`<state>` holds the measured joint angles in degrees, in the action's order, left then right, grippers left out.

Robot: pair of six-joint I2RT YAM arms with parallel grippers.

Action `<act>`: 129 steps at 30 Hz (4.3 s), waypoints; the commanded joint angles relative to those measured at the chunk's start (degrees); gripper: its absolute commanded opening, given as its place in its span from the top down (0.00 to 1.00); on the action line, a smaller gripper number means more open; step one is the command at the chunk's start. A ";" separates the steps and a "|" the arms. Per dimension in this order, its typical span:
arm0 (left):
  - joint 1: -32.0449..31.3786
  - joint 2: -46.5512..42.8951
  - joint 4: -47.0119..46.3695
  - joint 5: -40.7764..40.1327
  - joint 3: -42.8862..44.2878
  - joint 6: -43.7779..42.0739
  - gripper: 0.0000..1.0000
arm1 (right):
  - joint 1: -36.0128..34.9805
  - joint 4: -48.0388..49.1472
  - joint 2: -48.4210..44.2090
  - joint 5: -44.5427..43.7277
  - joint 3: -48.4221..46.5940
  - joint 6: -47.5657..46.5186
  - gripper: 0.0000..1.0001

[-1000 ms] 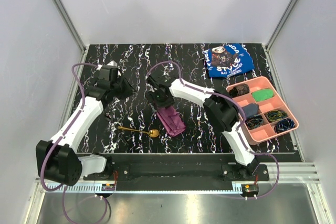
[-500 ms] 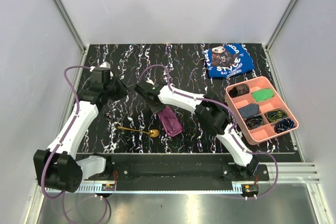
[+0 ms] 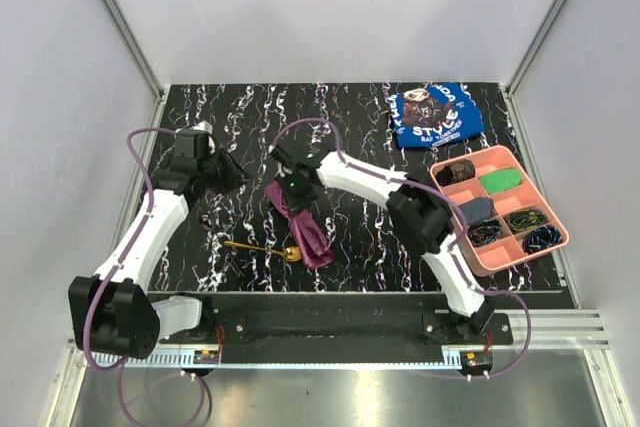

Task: Fold the napkin into a case and place the utensils inside
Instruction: Turn over the smaller rectangle-folded napkin at the center of the board, then pick up the spoon from the center of the board, then stuff into the slanted gap of the folded napkin.

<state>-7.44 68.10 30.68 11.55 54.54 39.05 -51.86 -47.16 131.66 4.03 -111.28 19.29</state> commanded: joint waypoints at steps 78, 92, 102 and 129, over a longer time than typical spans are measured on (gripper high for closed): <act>-19.00 10.14 4.29 1.91 1.56 -10.47 0.42 | 15.91 14.80 -40.68 17.84 43.61 2.32 0.18; -18.22 -29.06 9.31 -18.67 -13.51 9.83 0.48 | 1.32 32.83 -29.89 15.39 46.95 28.52 0.31; -15.07 -22.22 7.65 -10.51 -6.65 2.01 0.56 | -1.32 39.59 -21.45 15.73 47.39 31.77 0.54; -14.17 36.91 -32.34 11.12 19.72 -2.66 1.00 | 1.14 16.15 -70.65 -19.41 74.28 62.53 1.00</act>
<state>-18.20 99.39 5.32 20.80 70.24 37.76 -51.79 -16.84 64.01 -5.78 -39.51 75.02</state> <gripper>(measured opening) 0.021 0.014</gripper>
